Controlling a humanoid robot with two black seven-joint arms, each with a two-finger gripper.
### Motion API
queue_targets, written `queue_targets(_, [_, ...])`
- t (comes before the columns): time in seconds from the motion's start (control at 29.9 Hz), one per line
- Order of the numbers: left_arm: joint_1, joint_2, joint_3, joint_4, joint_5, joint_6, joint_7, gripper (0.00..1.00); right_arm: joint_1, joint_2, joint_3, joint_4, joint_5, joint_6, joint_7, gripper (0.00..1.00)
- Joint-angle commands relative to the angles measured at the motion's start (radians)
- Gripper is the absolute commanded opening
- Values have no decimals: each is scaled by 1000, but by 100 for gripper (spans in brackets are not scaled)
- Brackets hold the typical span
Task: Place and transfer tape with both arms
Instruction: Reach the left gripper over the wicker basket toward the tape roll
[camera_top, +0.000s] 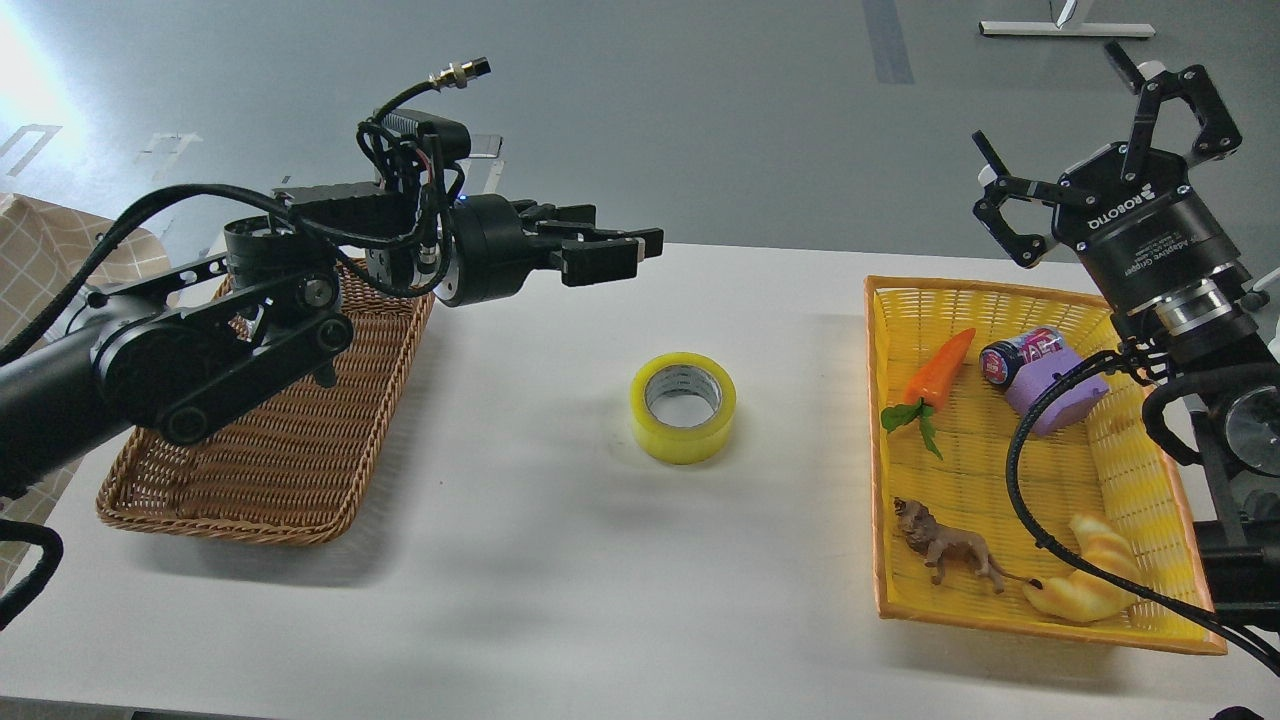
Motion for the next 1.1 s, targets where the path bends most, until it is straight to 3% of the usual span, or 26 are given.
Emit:
queue_targets(0.0, [-44,-1,107,6,3,-15,87,98,14,-9,-13,0,-6,0,1,100])
queue_targets(0.3, [-117,-32,253,70,1,-24,149,98,19,-10,-13,-5,-7,0,1,100])
queue_targets(0.84, [-106,-251,256,226,-10,-24,233,98,34,-10,-13,-5,-9,0,1,100])
queue_targets(1.07, [-101,-316,262,294,-8,-24,239,98,31,-9,-13,-5,-9,0,1,100])
